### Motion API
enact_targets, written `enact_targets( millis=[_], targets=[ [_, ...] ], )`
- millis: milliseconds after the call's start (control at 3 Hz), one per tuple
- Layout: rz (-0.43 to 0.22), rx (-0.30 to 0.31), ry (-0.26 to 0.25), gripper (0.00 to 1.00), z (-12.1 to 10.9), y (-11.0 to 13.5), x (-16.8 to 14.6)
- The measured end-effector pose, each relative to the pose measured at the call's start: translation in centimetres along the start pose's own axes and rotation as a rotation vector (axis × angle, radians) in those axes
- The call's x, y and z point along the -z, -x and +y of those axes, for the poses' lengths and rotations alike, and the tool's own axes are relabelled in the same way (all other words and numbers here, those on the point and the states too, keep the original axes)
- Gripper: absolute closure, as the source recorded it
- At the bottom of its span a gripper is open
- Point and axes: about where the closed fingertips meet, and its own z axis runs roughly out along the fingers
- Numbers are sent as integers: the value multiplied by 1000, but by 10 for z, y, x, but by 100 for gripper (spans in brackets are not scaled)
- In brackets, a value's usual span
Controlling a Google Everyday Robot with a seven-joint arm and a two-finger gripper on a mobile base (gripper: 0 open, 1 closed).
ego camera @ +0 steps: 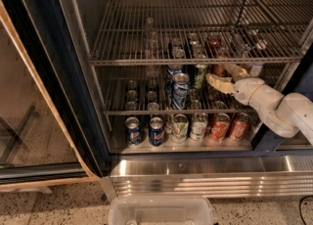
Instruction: Pick green can from middle shelf of fridge
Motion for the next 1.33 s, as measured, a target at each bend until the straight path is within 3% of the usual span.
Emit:
enact_targets(
  millis=[1000, 1333],
  targets=[
    [-1, -5, -38, 42, 32, -9, -11],
    [-27, 23, -97, 41, 17, -2, -15]
  ],
)
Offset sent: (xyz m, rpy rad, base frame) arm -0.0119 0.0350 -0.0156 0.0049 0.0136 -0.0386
